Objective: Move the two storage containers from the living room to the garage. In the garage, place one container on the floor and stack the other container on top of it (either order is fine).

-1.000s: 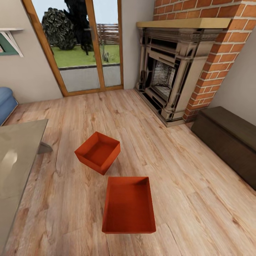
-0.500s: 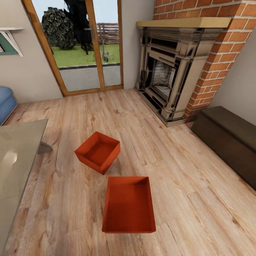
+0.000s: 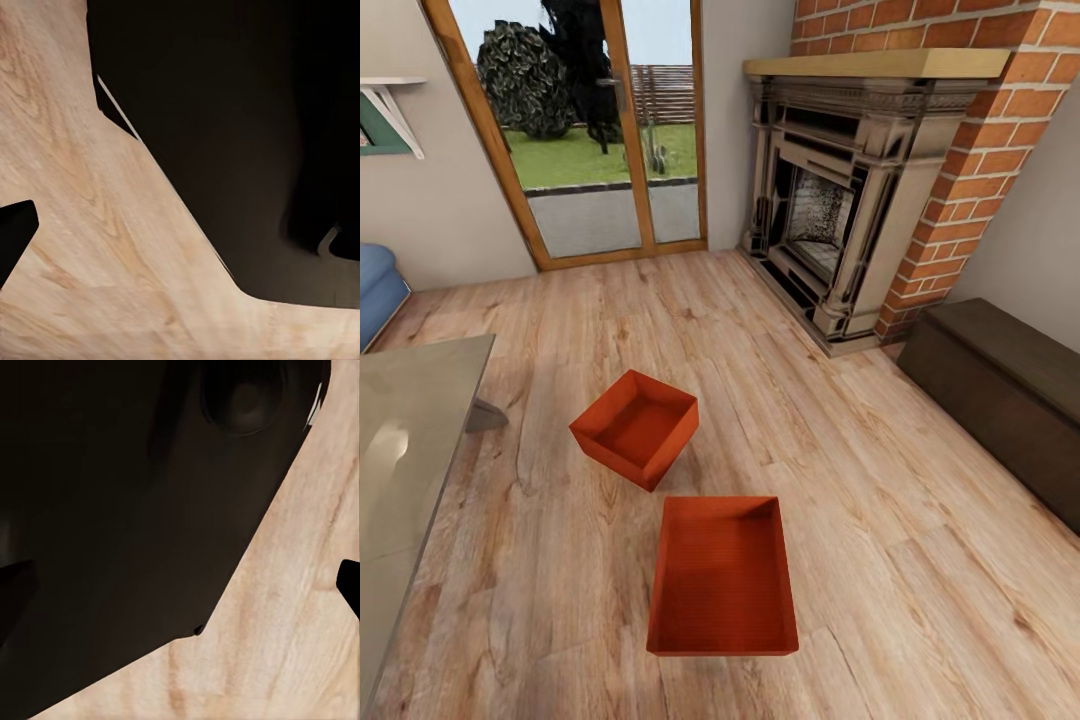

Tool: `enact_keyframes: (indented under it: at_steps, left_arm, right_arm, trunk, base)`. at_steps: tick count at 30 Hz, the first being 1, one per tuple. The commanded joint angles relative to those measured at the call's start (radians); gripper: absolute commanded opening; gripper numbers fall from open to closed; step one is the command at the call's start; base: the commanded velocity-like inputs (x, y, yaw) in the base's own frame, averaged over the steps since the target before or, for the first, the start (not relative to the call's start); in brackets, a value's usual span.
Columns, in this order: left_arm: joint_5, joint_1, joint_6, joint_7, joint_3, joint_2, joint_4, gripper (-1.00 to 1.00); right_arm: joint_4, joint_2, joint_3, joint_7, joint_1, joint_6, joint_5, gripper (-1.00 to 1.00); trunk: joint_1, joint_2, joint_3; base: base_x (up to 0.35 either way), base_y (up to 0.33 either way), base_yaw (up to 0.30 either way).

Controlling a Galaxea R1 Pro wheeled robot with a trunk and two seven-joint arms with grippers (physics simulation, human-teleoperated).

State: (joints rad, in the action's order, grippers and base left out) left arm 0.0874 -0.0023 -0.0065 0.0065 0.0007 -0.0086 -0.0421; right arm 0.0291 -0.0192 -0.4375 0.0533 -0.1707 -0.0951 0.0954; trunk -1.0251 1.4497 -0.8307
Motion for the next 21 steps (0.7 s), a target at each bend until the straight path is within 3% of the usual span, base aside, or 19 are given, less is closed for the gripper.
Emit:
enact_keyframes:
  at_steps: [1, 4, 10, 13, 15, 17, 21]
  left_arm:
    - [0.009, 0.0, -0.001, 0.001, -0.001, -0.002, -0.001, 1.0]
    - [0.015, -0.001, 0.001, 0.002, 0.002, -0.003, -0.074, 1.0]
    - [0.017, -0.001, 0.024, 0.005, 0.005, 0.015, -0.312, 1.0]
    - [0.016, -0.001, 0.087, 0.007, 0.006, 0.02, -0.447, 1.0]
    - [0.017, -0.008, 0.183, 0.007, 0.007, 0.026, -0.5, 1.0]
    - [0.017, -0.053, 0.257, 0.007, 0.007, 0.033, -0.524, 1.0]
    - [0.019, -0.157, 0.306, 0.01, 0.007, 0.035, -0.529, 1.0]
  right_arm:
    - [0.001, 0.001, -0.006, 0.004, -0.001, -0.008, 0.011, 1.0]
    - [-0.031, 0.017, -0.005, 0.002, -0.001, -0.001, 0.016, 1.0]
    - [-0.23, 0.053, 0.001, -0.022, -0.001, 0.036, 0.026, 1.0]
    - [-0.296, 0.064, 0.029, -0.063, -0.005, 0.079, 0.049, 1.0]
    - [-0.312, 0.073, 0.05, -0.085, -0.041, 0.098, 0.071, 1.0]
    - [-0.311, 0.08, 0.06, -0.109, -0.109, 0.107, 0.087, 1.0]
    - [-0.306, 0.093, 0.075, -0.156, -0.223, 0.112, 0.102, 1.0]
  trunk:
    - [0.0, 0.0, -0.001]
    - [0.0, 0.0, -0.001]
    - [0.0, 0.0, -0.001]
    - [0.0, 0.0, -0.001]
    - [0.0, 0.0, -0.001]
    - [0.0, 0.0, -0.001]
    - [0.0, 0.0, -0.001]
  base:
    - [0.0, 0.0, 0.0]
    - [0.0, 0.0, 0.0]
    - [0.0, 0.0, 0.0]
    - [0.0, 0.0, 0.0]
    - [0.0, 0.0, 0.0]
    - [0.0, 0.0, 0.0]
    - [0.0, 0.0, 0.0]
